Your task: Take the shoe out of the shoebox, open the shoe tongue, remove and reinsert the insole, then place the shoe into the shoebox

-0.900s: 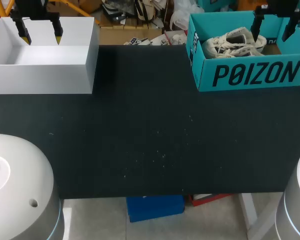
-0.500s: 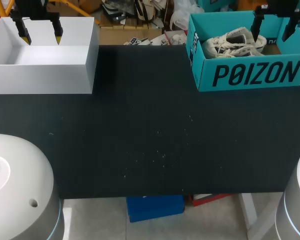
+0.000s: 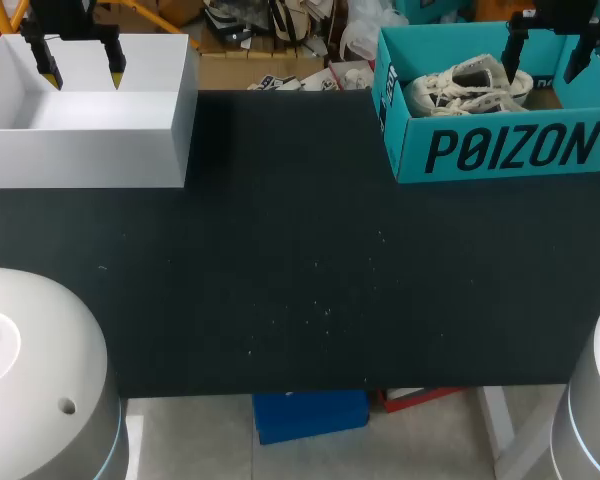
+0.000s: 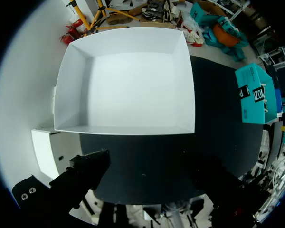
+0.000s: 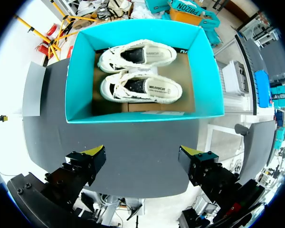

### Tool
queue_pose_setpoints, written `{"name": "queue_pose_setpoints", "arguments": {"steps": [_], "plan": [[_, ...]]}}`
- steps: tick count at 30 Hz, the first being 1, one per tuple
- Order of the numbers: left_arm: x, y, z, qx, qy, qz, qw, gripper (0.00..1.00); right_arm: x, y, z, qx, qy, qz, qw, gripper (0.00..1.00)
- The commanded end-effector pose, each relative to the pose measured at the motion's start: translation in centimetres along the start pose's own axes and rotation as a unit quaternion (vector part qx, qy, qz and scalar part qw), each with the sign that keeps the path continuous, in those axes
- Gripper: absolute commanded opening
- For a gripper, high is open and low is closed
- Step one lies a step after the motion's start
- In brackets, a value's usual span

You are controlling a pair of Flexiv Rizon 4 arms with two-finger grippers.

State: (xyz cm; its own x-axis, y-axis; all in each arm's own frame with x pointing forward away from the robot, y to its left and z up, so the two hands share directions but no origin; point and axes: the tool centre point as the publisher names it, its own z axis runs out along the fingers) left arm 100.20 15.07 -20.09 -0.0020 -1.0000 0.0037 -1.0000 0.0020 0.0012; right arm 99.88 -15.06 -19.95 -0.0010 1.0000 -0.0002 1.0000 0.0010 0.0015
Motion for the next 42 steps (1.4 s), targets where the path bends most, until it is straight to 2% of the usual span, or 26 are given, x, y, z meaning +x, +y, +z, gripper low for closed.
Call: {"name": "queue_pose_setpoints", "arguments": {"steps": [1, 28, 29, 30, 31, 33, 34, 35, 42], "plan": [[0.1, 0.1, -0.1, -0.001, -0.001, -0.001, 1.0, 1.0, 0.0, 0.0, 0.0, 0.0, 0.0, 0.0, 1.0, 1.0], [0.1, 0.1, -0.1, -0.001, -0.001, -0.001, 1.0, 1.0, 0.0, 0.0, 0.0, 0.0, 0.0, 0.0, 1.0, 1.0], [0.1, 0.1, -0.1, -0.001, -0.001, -0.001, 1.0, 1.0, 0.2, 0.3, -0.1, -0.016, 0.008, -0.033, 0.999, 1.0], [0.1, 0.1, -0.1, -0.001, -0.001, -0.001, 1.0, 1.0, 0.3, 0.5, -0.2, -0.015, 0.021, -0.07, 0.997, 1.0], [0.1, 0.1, -0.1, -0.001, -0.001, -0.001, 1.0, 1.0, 0.4, 0.7, -0.3, -0.021, 0.011, -0.12, 0.993, 1.0], [0.1, 0.1, -0.1, -0.001, -0.001, -0.001, 1.0, 1.0, 0.4, 0.8, -0.5, -0.037, -0.006, -0.232, 0.972, 1.0], [0.1, 0.1, -0.1, -0.001, -0.001, -0.001, 1.0, 1.0, 0.4, 0.6, -0.8, -0.05, -0.015, -0.31, 0.949, 1.0], [0.1, 0.1, -0.1, -0.001, -0.001, -0.001, 1.0, 1.0, 0.4, 0.3, -1.1, -0.056, -0.011, -0.39, 0.919, 1.0], [0.1, 0.1, -0.1, -0.001, -0.001, -0.001, 1.0, 1.0, 0.4, 0.3, -1.1, -0.056, -0.011, -0.39, 0.919, 1.0]]}}
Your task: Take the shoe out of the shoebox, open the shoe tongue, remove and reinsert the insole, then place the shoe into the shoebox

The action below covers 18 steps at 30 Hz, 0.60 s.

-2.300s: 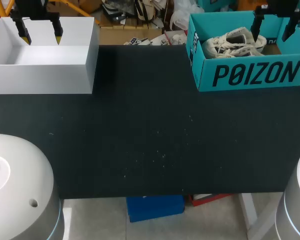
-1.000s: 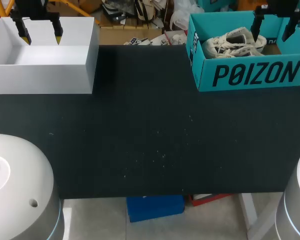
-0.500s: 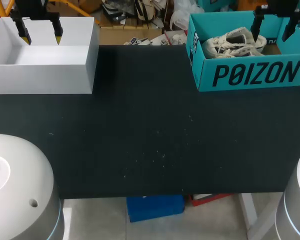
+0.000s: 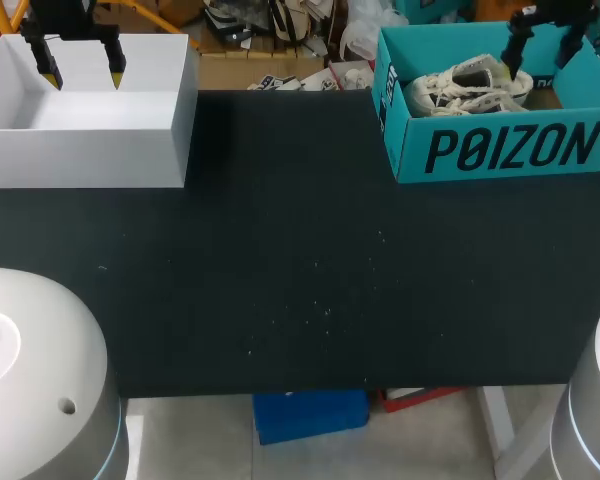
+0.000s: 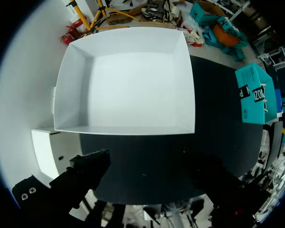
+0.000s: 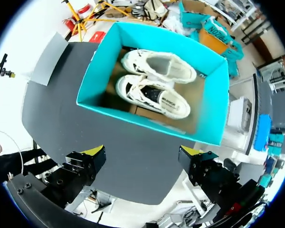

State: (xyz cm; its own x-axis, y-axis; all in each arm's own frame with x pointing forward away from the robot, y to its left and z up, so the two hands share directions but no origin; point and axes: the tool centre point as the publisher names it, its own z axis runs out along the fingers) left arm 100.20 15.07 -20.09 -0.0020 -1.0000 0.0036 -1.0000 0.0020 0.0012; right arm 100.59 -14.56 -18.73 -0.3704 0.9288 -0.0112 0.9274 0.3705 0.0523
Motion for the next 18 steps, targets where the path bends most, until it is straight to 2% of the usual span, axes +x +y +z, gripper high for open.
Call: {"name": "queue_pose_setpoints", "arguments": {"steps": [1, 7, 8, 9, 10, 11, 18], "plan": [[0.0, 0.1, -0.1, -0.001, -0.001, -0.001, 1.0, 1.0, 0.1, -0.5, 0.1, -0.029, -0.011, -0.21, 0.977, 1.0], [0.0, 0.1, -0.1, -0.001, -0.001, -0.001, 1.0, 1.0, 0.1, -0.5, 0.1, -0.029, -0.011, -0.21, 0.977, 1.0], [0.0, 0.1, -0.1, -0.001, -0.001, -0.001, 1.0, 1.0, 0.0, -0.1, 0.0, -0.038, 0.006, -0.251, 0.967, 1.0], [0.0, 0.1, -0.1, -0.001, -0.001, -0.001, 1.0, 1.0, 0.2, 0.5, -0.2, -0.031, 0.011, -0.34, 0.94, 1.0], [0.0, 0.1, -0.1, -0.001, -0.001, -0.001, 1.0, 1.0, 0.4, 0.8, -0.5, -0.026, -0.01, -0.422, 0.906, 1.0], [0.0, 0.1, -0.1, -0.001, -0.001, -0.001, 1.0, 1.0, 0.4, 0.9, -0.8, -0.002, -0.023, -0.476, 0.879, 1.0], [0.0, 0.1, -0.1, -0.001, -0.001, -0.001, 1.0, 1.0, 0.4, 0.9, -0.8, -0.002, -0.023, -0.476, 0.879, 1.0]]}}
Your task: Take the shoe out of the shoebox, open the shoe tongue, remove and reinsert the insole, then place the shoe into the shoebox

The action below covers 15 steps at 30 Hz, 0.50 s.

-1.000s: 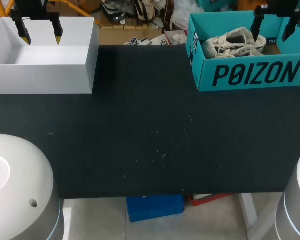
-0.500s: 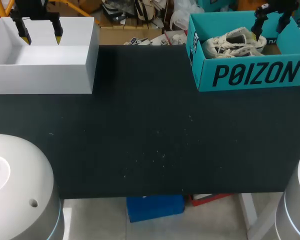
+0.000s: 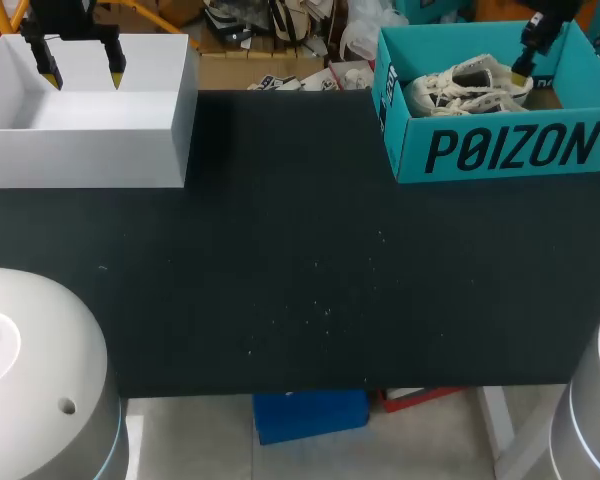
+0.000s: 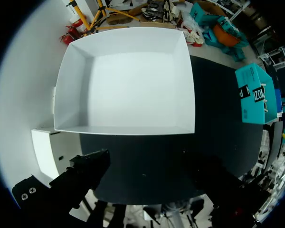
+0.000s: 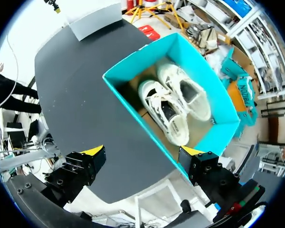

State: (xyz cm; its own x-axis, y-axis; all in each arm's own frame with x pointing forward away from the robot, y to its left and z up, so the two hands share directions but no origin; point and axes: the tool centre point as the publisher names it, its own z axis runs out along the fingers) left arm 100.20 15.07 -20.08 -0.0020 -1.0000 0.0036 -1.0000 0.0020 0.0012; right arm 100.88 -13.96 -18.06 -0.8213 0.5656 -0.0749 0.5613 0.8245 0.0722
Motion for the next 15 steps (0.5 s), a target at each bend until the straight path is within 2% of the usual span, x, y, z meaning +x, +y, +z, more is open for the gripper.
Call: {"name": "queue_pose_setpoints", "arguments": {"steps": [1, 8, 9, 10, 11, 13, 14, 15], "plan": [[0.0, 0.1, -0.1, -0.001, -0.001, -0.001, 1.0, 1.0, -0.2, 0.3, -0.1, 0.018, -0.001, -0.2, 0.98, 1.0], [0.0, 0.1, -0.1, -0.001, -0.001, -0.001, 1.0, 1.0, -2.0, 1.9, 1.5, 0.02, -0.003, -0.191, 0.981, 1.0], [0.0, 0.1, -0.1, -0.001, -0.001, -0.001, 1.0, 1.0, -2.3, 2.2, 1.7, 0.02, -0.004, -0.191, 0.981, 0.85], [0.0, 0.1, -0.1, -0.001, -0.001, -0.001, 1.0, 1.0, -2.6, 2.4, 1.9, 0.021, -0.005, -0.187, 0.982, 0.54], [0.0, 0.1, -0.1, -0.001, -0.001, -0.001, 1.0, 1.0, -2.9, 2.6, 2.1, 0.021, -0.005, -0.187, 0.982, 0.48], [0.0, 0.1, -0.1, -0.001, -0.001, -0.001, 1.0, 1.0, -3.5, 3.1, 2.6, 0.022, -0.004, -0.188, 0.982, 0.54], [0.0, 0.1, -0.1, -0.001, -0.001, -0.001, 1.0, 1.0, -3.8, 3.3, 2.9, 0.023, -0.004, -0.187, 0.982, 0.5], [0.0, 0.1, -0.1, -0.001, -0.001, -0.001, 1.0, 1.0, -4.1, 3.5, 3.2, 0.024, -0.004, -0.187, 0.982, 0.53]]}}
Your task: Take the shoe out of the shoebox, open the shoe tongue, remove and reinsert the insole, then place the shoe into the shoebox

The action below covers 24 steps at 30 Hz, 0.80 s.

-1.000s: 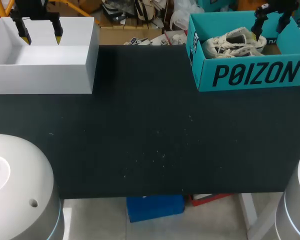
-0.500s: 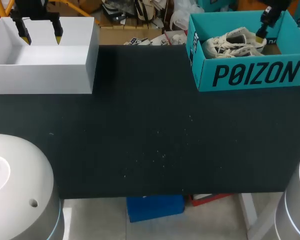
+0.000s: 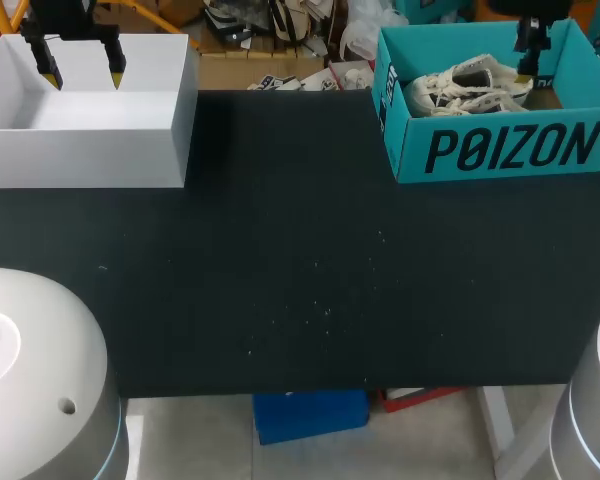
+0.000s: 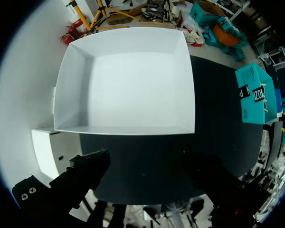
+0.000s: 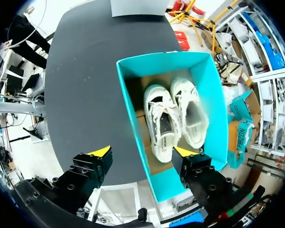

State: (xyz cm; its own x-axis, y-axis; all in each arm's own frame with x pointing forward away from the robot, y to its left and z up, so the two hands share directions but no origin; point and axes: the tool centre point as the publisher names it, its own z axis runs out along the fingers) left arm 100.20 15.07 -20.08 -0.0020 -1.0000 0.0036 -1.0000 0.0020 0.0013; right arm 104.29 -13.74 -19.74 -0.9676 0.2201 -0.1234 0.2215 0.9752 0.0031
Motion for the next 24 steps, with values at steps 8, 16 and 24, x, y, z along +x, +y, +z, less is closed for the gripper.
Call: {"name": "queue_pose_setpoints", "arguments": {"steps": [8, 16, 24], "plan": [[0.0, 0.1, -0.1, -0.001, -0.001, -0.001, 1.0, 1.0, -4.8, 1.4, 4.7, 0.003, 0.019, -0.009, 1.0, 0.47], [0.0, 0.1, -0.1, -0.001, -0.001, -0.001, 1.0, 1.0, -6.8, 1.0, 8.7, -0.01, 0.014, -0.013, 1.0, 0.42], [0.0, 0.1, -0.1, -0.001, -0.001, -0.001, 1.0, 1.0, -7.9, 0.9, 11.9, -0.015, 0.016, -0.021, 1.0, 0.4]]}}
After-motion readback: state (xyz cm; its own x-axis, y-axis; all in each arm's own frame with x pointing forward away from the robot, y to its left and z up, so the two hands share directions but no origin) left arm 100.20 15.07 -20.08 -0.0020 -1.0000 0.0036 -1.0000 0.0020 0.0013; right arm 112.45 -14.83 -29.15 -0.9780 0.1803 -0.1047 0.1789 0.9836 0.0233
